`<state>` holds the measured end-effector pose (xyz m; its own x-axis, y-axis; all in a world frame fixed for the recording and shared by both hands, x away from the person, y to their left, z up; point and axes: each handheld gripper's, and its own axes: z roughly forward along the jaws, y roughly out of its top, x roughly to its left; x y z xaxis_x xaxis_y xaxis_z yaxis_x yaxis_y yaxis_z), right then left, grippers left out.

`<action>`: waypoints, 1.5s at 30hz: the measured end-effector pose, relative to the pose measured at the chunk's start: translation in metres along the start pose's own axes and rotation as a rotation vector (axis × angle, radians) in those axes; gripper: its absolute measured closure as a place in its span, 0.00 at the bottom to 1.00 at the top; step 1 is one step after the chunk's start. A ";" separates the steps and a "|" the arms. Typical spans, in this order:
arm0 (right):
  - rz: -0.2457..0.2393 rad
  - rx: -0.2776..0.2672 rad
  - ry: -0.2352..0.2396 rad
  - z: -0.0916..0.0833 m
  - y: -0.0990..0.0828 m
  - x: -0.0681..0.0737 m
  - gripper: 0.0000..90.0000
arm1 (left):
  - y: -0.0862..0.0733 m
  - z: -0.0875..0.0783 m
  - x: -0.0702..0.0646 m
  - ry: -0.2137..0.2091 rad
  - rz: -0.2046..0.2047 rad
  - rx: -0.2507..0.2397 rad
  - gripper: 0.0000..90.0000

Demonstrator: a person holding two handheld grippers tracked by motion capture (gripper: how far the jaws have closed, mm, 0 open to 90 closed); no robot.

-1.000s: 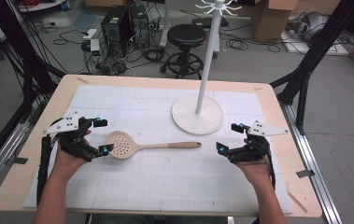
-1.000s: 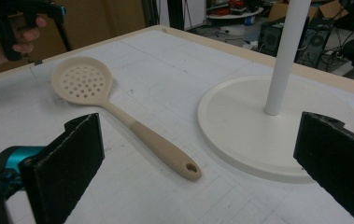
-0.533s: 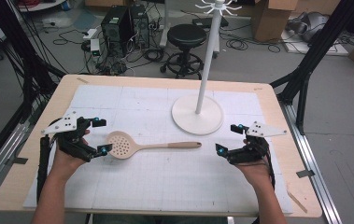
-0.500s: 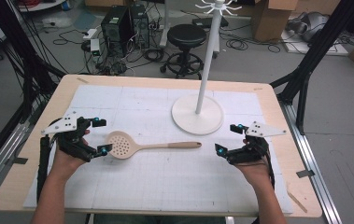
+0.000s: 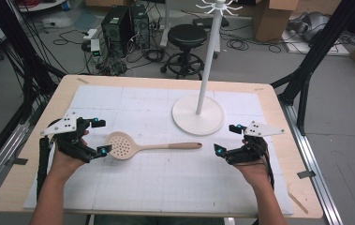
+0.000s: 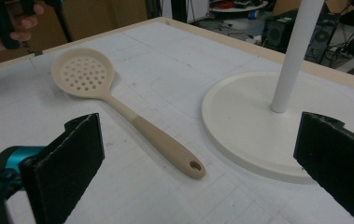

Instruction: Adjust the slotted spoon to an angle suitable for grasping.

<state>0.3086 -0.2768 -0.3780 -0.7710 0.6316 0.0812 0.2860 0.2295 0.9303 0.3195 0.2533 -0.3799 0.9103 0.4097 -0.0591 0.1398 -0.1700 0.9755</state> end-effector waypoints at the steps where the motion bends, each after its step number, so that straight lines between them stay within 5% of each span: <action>1: -0.007 0.000 0.001 0.001 0.000 0.000 0.00 | 0.000 0.000 0.000 -0.001 -0.001 -0.002 0.04; 10: -0.019 0.043 0.034 0.016 0.006 0.005 0.03 | 0.003 -0.009 0.000 0.011 -0.004 -0.025 0.04; 21: -0.114 0.191 0.109 0.080 0.030 0.020 0.07 | 0.005 -0.015 0.000 0.016 -0.001 -0.049 0.04; 23: -0.136 0.249 0.114 0.095 0.034 0.023 0.17 | 0.005 -0.014 0.000 0.018 0.001 -0.054 0.04; 29: -0.166 0.320 0.134 0.118 0.037 0.027 0.19 | 0.006 -0.015 -0.001 0.014 -0.001 -0.062 0.04; 30: -0.184 0.364 0.146 0.129 0.038 0.029 0.22 | 0.006 -0.015 -0.002 0.011 0.001 -0.064 0.04; 45: -0.234 0.565 0.202 0.175 0.029 0.042 0.47 | 0.008 -0.012 -0.002 0.006 0.010 -0.054 0.04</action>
<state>0.3838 -0.1140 -0.4100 -0.9258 0.3778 0.0159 0.3098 0.7339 0.6045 0.3138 0.2621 -0.3697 0.9092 0.4136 -0.0485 0.1096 -0.1255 0.9860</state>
